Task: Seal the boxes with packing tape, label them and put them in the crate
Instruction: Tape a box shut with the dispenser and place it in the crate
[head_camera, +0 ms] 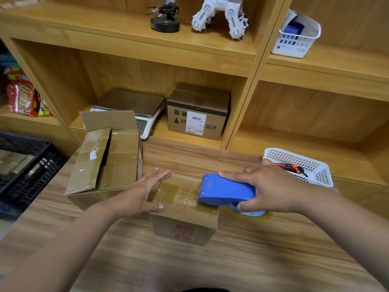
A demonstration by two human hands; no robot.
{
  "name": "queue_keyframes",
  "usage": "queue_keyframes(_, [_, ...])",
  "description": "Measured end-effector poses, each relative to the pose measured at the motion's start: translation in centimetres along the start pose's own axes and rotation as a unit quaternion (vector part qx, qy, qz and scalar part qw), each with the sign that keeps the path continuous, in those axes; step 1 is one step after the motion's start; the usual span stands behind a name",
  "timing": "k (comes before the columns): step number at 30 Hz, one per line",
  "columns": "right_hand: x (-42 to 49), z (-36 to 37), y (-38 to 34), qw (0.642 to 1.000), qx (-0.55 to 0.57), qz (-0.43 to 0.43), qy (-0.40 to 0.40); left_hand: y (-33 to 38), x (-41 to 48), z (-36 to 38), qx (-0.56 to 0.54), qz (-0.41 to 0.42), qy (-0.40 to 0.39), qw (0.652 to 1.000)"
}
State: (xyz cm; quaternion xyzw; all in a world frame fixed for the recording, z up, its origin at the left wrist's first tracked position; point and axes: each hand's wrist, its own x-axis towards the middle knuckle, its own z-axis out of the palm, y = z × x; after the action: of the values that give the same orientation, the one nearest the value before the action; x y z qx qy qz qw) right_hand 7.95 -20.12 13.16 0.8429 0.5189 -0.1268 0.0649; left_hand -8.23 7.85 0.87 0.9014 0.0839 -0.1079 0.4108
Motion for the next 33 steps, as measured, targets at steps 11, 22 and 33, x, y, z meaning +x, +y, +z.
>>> queue_keyframes(11, [-6.3, 2.4, 5.5, 0.998, 0.049, 0.048, 0.001, 0.5, -0.2, 0.2, 0.003, -0.001, -0.003, 1.0])
queue_keyframes(22, [-5.4, 7.9, 5.7, 0.998, 0.054, 0.031, 0.032, 1.2, -0.3, 0.2, 0.059, -0.023, 0.006, 0.998])
queue_keyframes(33, [-5.0, 10.8, 5.7, 0.995, 0.073, 0.022, 0.07, 12.7, 4.8, 7.7, 0.212, 0.088, 0.131, 0.964])
